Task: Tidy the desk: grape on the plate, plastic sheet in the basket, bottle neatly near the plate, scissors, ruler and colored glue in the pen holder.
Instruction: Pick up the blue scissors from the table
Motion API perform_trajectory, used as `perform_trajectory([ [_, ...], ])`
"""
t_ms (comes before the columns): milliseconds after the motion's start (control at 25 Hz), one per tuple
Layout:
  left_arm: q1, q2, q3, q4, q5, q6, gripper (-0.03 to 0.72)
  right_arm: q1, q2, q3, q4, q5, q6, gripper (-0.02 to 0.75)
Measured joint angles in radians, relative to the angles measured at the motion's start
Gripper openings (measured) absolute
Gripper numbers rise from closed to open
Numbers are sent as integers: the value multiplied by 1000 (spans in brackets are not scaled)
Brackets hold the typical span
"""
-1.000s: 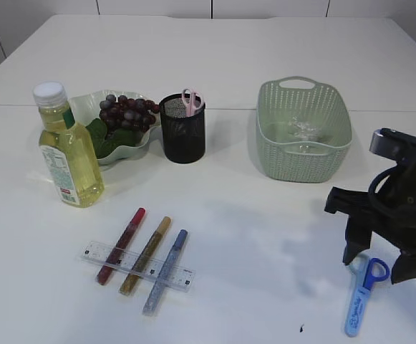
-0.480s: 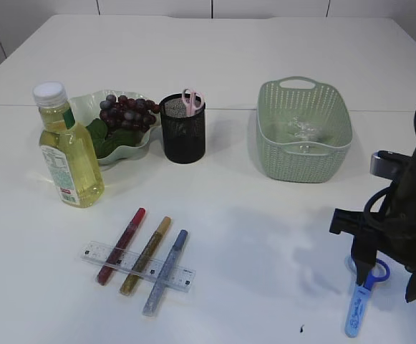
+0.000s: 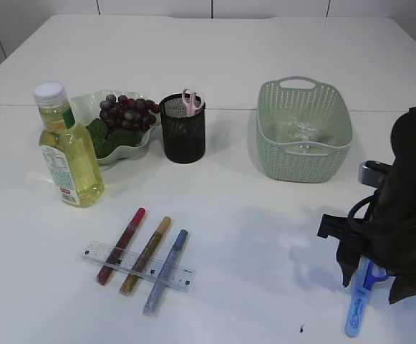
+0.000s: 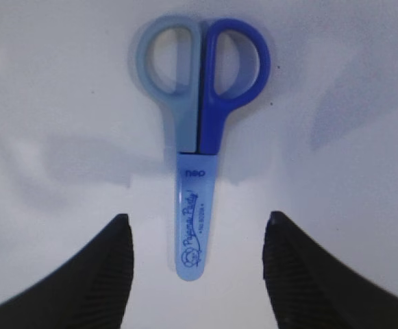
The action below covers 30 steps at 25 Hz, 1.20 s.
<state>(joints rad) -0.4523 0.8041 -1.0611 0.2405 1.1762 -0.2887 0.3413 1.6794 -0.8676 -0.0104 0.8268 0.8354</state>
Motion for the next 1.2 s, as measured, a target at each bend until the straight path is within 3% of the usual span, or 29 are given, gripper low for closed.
perform_trajectory([
  [1200,0,0,0,0,9,15,289,0,62,0,-69,-82,77,439],
])
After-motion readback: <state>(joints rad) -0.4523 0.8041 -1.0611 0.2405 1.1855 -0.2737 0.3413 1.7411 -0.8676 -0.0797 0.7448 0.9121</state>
